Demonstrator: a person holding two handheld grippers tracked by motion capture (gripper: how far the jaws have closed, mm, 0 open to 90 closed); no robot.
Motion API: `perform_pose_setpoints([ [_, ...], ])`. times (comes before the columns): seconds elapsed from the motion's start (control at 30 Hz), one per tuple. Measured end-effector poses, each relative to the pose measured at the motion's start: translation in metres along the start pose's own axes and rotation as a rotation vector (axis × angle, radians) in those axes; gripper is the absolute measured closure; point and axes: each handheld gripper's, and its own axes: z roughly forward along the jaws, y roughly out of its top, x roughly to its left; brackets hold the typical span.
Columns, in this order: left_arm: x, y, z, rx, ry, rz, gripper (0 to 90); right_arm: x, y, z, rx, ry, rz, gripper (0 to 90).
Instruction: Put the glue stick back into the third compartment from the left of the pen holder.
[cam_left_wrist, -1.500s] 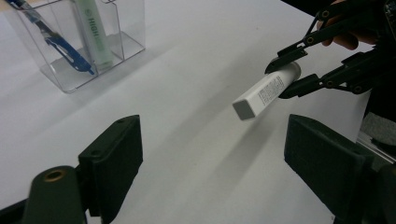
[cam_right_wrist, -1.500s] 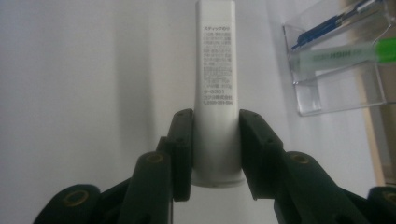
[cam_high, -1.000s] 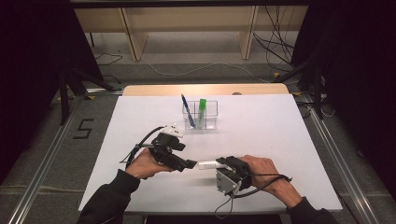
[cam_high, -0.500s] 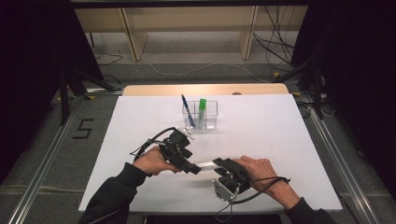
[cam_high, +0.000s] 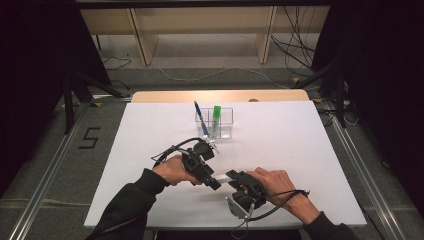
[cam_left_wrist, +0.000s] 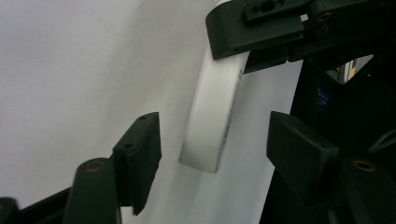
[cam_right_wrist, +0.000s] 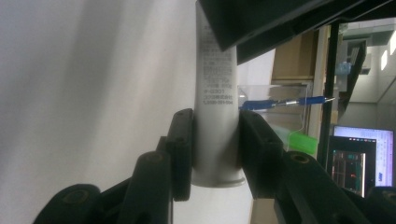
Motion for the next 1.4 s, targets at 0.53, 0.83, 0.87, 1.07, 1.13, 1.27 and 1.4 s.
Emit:
perform_pose_setpoints([
  [0.53,0.004,0.005,0.006,0.066,-0.036,0.032,56.5,0.004,0.002,0.0,-0.016,-0.009,-0.04,67.7],
  [0.83,0.006,0.007,0.01,0.095,-0.032,0.042,60.3,0.004,0.003,0.0,-0.01,-0.006,-0.071,67.7],
  [0.87,0.006,0.007,0.01,0.104,-0.036,0.051,61.3,0.005,0.003,0.0,-0.01,-0.005,-0.065,67.7],
  [1.07,0.006,0.008,0.014,0.118,-0.046,0.047,63.6,0.006,0.003,0.0,-0.021,-0.006,-0.065,67.7],
  [1.13,0.006,0.008,0.015,0.126,-0.047,0.05,64.3,0.006,0.003,0.0,-0.02,-0.003,-0.066,67.7],
  [1.27,0.006,0.008,0.015,0.129,-0.056,0.053,65.7,0.007,0.003,0.001,-0.015,-0.003,-0.07,67.7],
  [1.4,0.006,0.009,0.015,0.138,-0.066,0.054,67.1,0.008,0.003,0.001,-0.017,-0.006,-0.08,67.6],
])
